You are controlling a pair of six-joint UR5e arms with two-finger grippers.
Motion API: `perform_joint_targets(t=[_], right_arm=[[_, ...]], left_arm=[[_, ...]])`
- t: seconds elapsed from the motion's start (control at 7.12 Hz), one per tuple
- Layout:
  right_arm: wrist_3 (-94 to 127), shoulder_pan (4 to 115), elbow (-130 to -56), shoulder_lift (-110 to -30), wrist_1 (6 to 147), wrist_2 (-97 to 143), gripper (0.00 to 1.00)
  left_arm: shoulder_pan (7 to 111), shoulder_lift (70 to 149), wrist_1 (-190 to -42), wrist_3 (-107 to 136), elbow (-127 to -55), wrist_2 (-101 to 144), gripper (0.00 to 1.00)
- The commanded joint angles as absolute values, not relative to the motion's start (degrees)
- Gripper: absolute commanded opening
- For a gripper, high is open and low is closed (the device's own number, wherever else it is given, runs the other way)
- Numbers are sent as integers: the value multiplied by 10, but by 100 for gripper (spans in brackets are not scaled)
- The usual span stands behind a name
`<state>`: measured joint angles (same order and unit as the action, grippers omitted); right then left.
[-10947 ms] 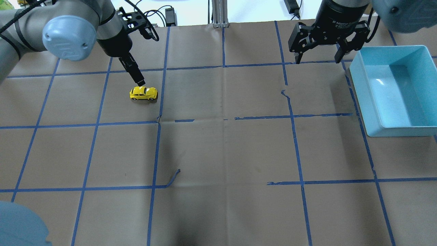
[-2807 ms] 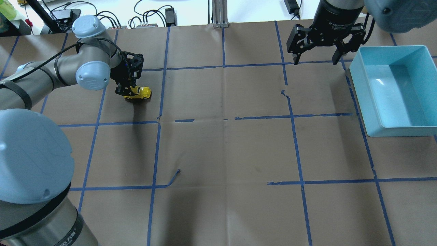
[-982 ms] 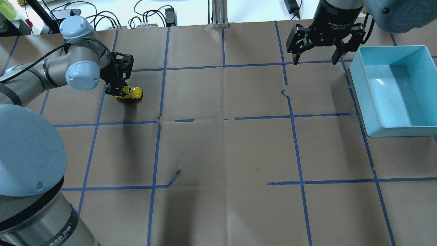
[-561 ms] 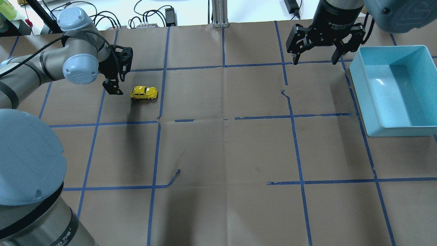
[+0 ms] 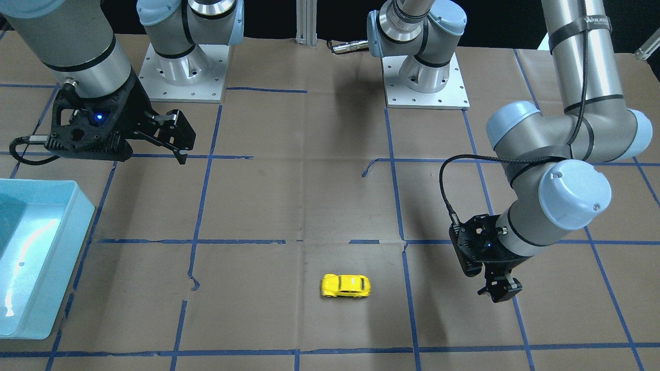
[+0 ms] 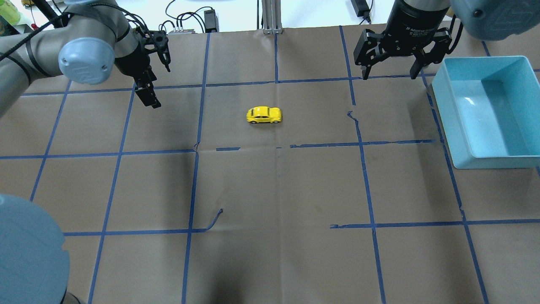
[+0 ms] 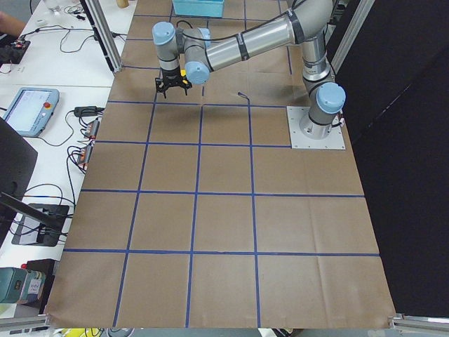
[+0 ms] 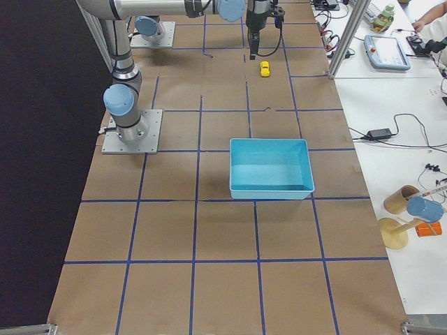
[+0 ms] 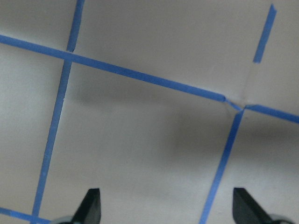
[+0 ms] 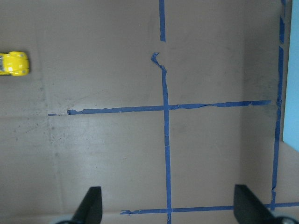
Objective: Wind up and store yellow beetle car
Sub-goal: 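Raise the left gripper away while the released car rolls toward the tray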
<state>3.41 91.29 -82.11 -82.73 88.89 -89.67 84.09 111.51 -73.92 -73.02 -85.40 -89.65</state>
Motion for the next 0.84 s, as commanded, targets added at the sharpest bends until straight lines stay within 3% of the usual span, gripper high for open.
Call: perform_joint_targets(t=[0.0,0.7], right_arm=[[21,913,-821,-826,889,-896,100],[-23,911,-822,-824,889,-897,100]], left_arm=[[872,1057,-825,-481,-822,-898,99],[888,1005,-909,-85,-781,-908,99]])
